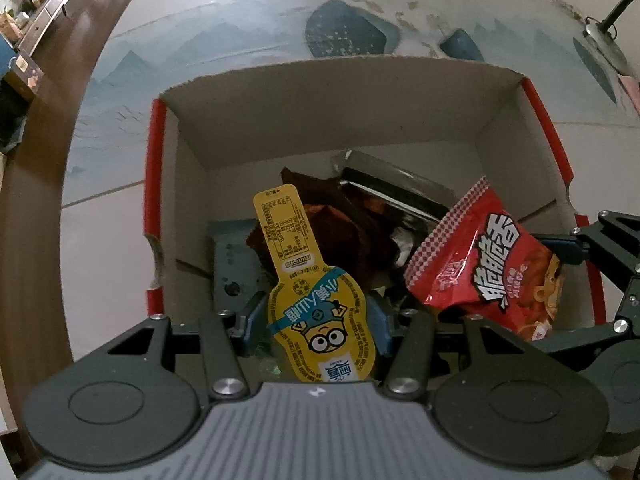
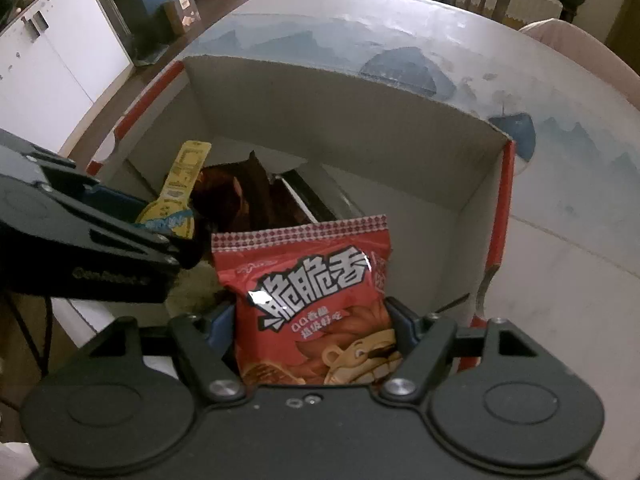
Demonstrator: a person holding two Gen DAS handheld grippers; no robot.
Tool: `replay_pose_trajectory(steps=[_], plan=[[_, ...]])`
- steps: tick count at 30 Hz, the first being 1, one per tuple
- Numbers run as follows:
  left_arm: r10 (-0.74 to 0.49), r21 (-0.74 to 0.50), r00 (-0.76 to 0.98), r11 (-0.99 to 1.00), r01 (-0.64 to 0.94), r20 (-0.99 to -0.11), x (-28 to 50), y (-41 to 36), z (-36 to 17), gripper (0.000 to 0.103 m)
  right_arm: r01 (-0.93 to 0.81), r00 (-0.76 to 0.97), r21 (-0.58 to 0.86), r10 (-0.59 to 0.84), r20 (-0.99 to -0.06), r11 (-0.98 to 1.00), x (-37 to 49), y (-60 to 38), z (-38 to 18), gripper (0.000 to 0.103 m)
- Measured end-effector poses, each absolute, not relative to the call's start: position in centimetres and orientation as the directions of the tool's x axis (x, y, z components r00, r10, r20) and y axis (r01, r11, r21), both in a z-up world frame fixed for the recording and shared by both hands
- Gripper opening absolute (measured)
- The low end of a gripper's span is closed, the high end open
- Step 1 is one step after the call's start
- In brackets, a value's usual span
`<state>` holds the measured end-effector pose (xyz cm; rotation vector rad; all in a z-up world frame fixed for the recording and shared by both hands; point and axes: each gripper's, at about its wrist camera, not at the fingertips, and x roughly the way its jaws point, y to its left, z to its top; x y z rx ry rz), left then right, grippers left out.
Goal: Organize snacks
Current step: 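Lower both items into the box and open both tools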
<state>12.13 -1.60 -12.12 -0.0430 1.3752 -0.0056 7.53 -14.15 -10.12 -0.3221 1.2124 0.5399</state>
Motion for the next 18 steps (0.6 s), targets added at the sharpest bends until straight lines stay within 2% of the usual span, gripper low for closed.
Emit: replay_pose_trajectory(steps=[18], plan=[[-0.045,-0.054,0.221,0.998,-0.034,-0.974,11.24,-1.65,-12.68,0.052,-0.525,0.271,0.073,0.248,-0.930,0.848,7.02,-15.06,-9.62,0.078]])
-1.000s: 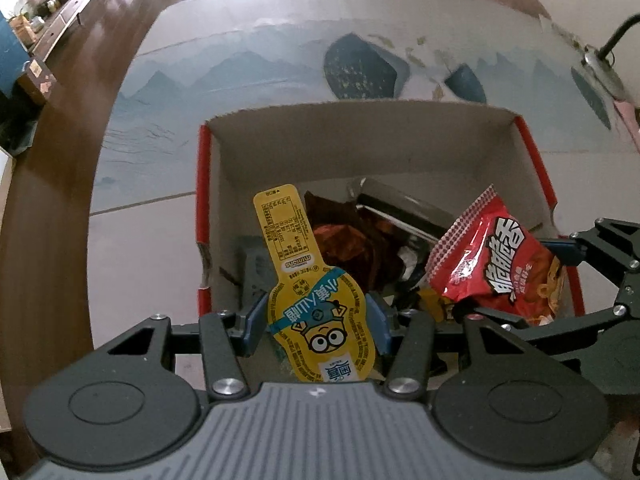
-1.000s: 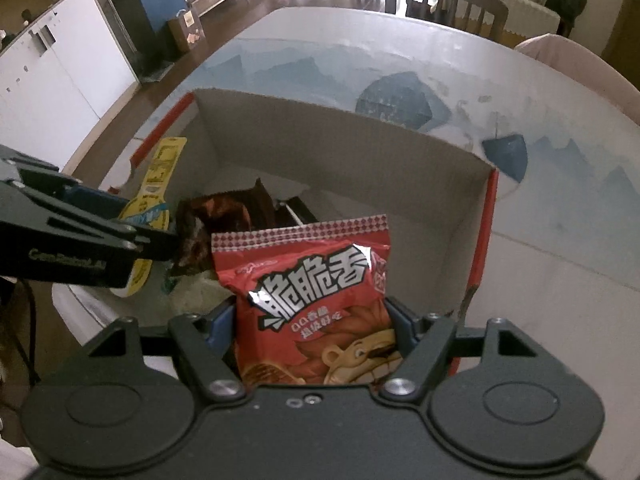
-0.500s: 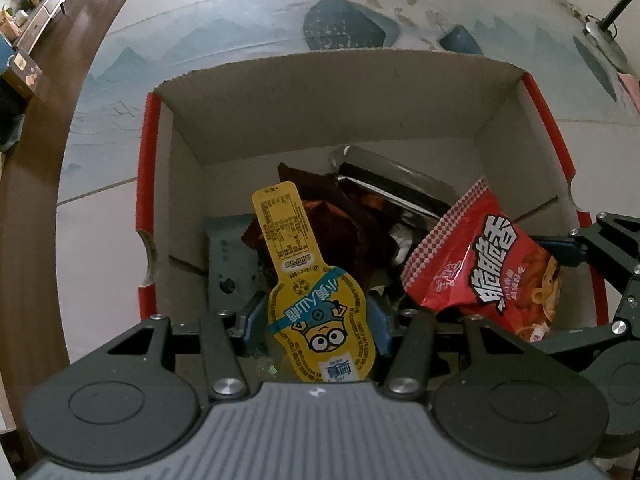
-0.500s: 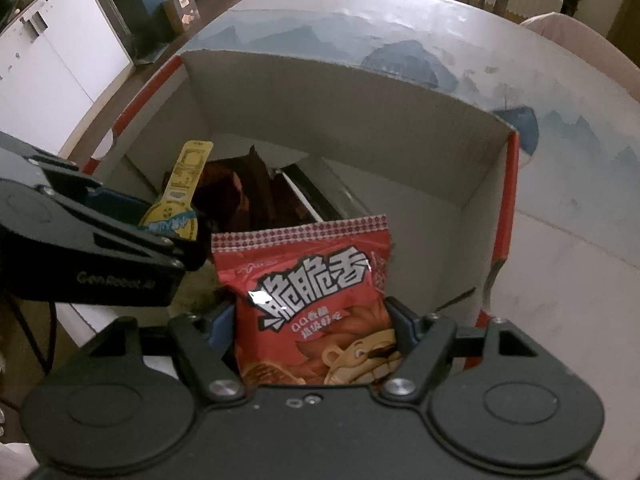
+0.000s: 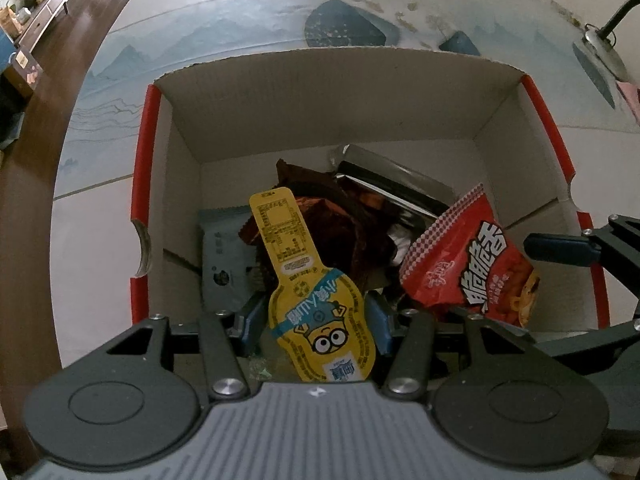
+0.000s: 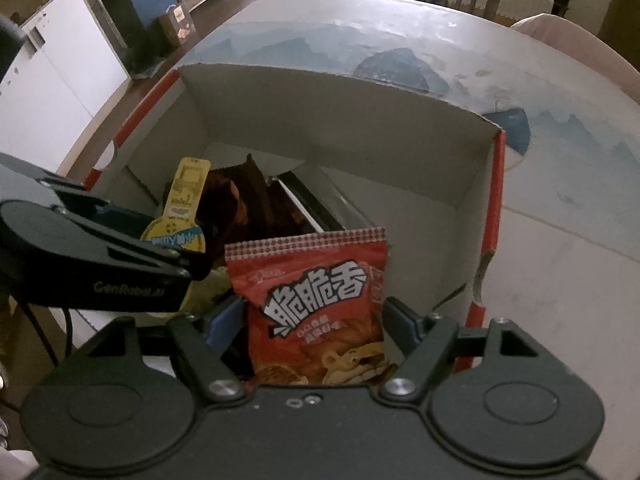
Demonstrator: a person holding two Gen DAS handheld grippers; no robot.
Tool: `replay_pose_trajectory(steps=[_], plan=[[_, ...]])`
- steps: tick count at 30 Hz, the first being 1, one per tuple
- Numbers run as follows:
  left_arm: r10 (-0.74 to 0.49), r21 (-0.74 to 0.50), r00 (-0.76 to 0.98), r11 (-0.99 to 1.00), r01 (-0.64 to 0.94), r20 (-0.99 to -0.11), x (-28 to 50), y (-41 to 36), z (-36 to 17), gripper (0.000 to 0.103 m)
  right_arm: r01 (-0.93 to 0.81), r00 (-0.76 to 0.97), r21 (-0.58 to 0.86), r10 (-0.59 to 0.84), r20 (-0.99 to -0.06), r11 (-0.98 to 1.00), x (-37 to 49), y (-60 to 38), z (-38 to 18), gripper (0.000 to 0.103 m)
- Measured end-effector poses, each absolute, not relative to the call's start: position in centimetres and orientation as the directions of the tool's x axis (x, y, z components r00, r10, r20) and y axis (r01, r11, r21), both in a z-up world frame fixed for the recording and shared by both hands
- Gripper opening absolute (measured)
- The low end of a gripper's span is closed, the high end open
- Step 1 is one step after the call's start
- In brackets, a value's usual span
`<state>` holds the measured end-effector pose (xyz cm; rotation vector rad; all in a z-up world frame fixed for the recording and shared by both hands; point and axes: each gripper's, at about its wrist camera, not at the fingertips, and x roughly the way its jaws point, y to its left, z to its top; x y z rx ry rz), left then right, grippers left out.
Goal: Organize snacks
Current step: 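Lower both items into the box and open both tools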
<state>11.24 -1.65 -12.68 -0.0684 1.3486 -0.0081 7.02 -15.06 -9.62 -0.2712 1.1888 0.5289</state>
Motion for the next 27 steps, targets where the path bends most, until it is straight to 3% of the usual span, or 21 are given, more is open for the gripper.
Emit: replay_pose_trajectory(steps=[2,5,17,27], plan=[[-0.050,-0.057,0.229,0.998,-0.022,-0.972,11.1,-1.7,-12.4,0.054,-0.516,0.279,0.077,0.252,-0.927,0.853,6.9,-15.3,-9.4,0.080],[-0.050,-0.057,0.258,0.998,-0.019,-0.965,10.7,-1.5,-11.7,0.064,-0.503,0.296,0.081,0.260,-0.919,0.860,6.6,-15.7,-8.8,0.084],[-0.092,-0.113,0.357,0.993,-0.039,-0.929,8.6,-0.5,-7.8,0.072,-0.424,0.379,0.157,0.332,-0.864,0.892,5.2,-18.0,-5.6,0.094],[-0.131,-0.154,0.452,0.988,-0.015,-0.882,6.4,0.0,-4.9,0.087,-0.371,0.454,0.207,0.371,-0.810,0.905,3.1,-19.6,-3.2,0.103]])
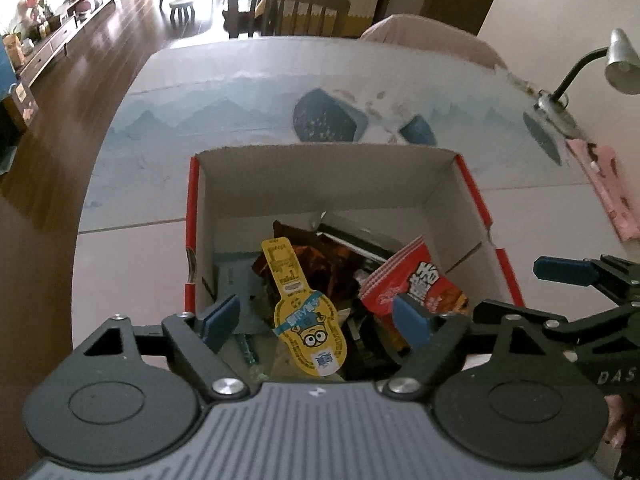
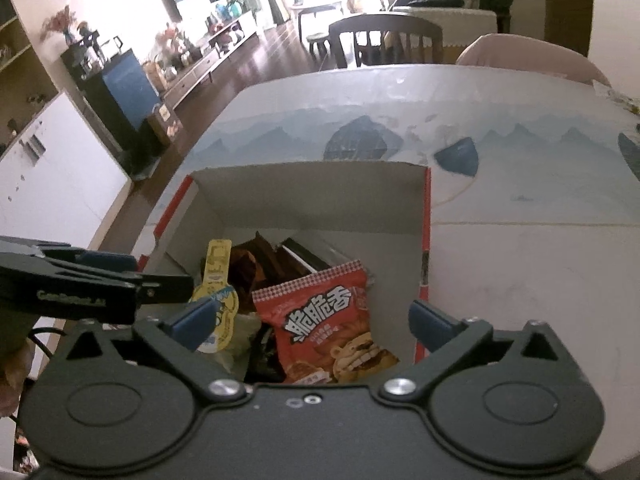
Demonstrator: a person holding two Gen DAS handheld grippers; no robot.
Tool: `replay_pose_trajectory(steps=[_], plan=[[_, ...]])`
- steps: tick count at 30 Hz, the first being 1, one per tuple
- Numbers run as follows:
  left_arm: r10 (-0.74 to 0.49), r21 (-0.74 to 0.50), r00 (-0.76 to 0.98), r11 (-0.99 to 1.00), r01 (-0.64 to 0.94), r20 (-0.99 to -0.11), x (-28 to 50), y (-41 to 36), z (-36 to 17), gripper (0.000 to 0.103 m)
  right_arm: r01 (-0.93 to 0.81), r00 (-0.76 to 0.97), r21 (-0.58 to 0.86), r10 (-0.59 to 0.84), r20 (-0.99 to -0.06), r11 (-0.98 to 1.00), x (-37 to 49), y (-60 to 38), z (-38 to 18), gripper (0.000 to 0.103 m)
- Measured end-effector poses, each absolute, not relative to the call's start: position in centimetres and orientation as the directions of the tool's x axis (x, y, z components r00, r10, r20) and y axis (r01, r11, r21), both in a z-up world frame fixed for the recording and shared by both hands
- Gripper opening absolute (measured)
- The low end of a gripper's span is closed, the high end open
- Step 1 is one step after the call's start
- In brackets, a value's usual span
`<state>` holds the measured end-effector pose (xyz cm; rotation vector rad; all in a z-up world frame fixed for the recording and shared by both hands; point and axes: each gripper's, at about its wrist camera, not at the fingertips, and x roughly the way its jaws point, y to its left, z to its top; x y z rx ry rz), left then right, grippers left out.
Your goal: Organize snacks
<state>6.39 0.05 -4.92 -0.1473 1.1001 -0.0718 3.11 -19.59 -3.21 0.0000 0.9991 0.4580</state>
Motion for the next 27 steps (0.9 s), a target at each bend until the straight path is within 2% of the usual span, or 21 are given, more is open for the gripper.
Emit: replay_pose_trajectory(steps=[4,6,7,12,19,27], plan=[[-0.155,-0.176,0.474,0.984,0.001,-0.867,5.5,0.2,-4.0,0.090,-0.344,0.476,0.218,0.369,-0.798,0.913,2.3,-19.9,-2.6,0.103],[-0.167,-0.185,0.487,0.983,0.011,-0.857,4.9,0.2,-3.6,0.101,-0.335,0.486,0.226,0.374,-0.790,0.915,1.9,-20.0,-2.4,0.103],[-0.172,-0.191,0.495,0.981,0.013,-0.852,4.6,0.2,-3.4,0.102,-0.337,0.495,0.227,0.377,-0.783,0.914,1.6,-20.1,-2.2,0.103],[-0.166,-0.192,0.540,0.981,0.009,-0.825,2.9,0.1,-2.1,0.103,-0.352,0.559,0.229,0.400,-0.726,0.907,-0.3,-19.9,-0.9,0.103],[-0.077,-0.129,0.624,0.991,-0.039,-0.778,0.4,0.0,-0.2,0.103,-0.368,0.643,0.202,0.405,-0.651,0.908,-2.6,-19.7,0.7,0.103],[-0.028,-0.098,0.677,0.993,-0.066,-0.735,-1.4,-0.5,0.8,0.103,-0.373,0.680,0.191,0.407,-0.610,0.908,-4.0,-19.5,1.9,0.103]])
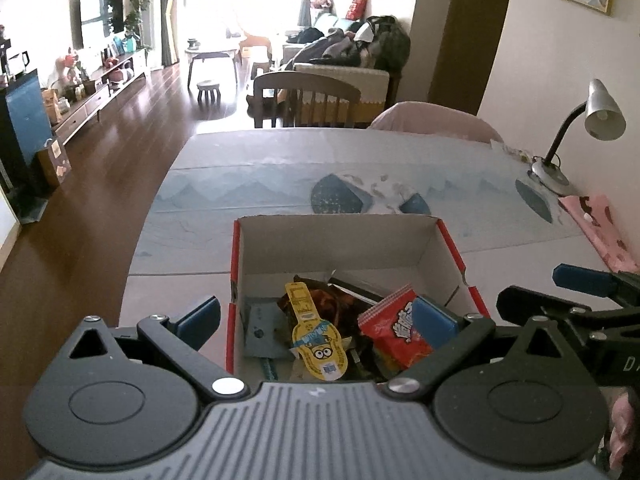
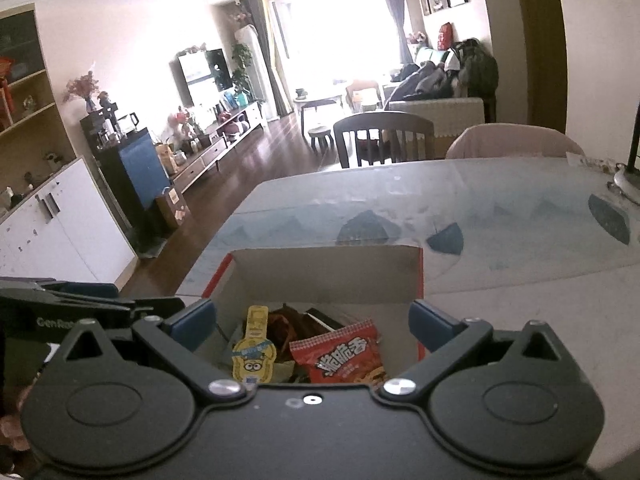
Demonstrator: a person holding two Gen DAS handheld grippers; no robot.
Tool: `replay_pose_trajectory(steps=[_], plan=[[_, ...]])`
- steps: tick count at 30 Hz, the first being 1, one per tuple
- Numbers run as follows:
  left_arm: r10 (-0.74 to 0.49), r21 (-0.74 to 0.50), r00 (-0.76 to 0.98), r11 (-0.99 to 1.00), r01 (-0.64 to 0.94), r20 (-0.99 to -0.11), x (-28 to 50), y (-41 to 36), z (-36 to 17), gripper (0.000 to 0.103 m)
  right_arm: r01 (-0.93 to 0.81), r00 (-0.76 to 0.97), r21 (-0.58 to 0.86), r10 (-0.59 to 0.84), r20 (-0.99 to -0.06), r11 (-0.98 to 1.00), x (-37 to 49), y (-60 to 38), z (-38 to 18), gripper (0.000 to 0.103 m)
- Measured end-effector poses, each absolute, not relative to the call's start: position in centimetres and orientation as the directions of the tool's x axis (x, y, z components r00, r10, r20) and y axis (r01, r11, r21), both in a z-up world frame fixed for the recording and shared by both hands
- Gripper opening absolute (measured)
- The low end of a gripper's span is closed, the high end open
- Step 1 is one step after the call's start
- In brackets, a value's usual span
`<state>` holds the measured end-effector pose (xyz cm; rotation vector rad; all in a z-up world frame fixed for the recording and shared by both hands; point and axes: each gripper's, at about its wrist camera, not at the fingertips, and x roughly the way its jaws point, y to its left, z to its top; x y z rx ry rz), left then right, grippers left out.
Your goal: Organize snacks
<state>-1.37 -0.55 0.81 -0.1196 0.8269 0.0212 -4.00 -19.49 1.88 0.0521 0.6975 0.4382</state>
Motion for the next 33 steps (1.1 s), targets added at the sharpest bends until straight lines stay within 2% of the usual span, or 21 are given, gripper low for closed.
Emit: replay_pose_trajectory(steps=[7,15,25,33], plan=[[-0.006,-0.092,0.690,0.992,-0.088,-0.724,-2.1,-0.6,1.1,0.103,-0.361,0.678,0.197,0.402,-0.616,0.912,-4.2,-19.7,1.9,0.103],[-0.037,-0.121,0.658,0.989,-0.084,-0.752,-1.9,-0.8,0.3,0.103,-0.365,0.670,0.179,0.391,-0.631,0.914,-4.3,-19.3,1.6,0.103],[-0.040,-0.115,0.636,0.990,-0.078,-0.770,-1.6,-1.5,-0.1,0.103,-0.307,0.632,0.239,0.385,-0.672,0.921,-3.5,-20.6,0.6,0.103],[-0.041,-0.117,0.636,0.990,-0.079,-0.771,-1.6,-1.6,-0.2,0.103,-0.345,0.639,0.219,0.399,-0.658,0.913,-4.2,-20.1,0.9,0.103]])
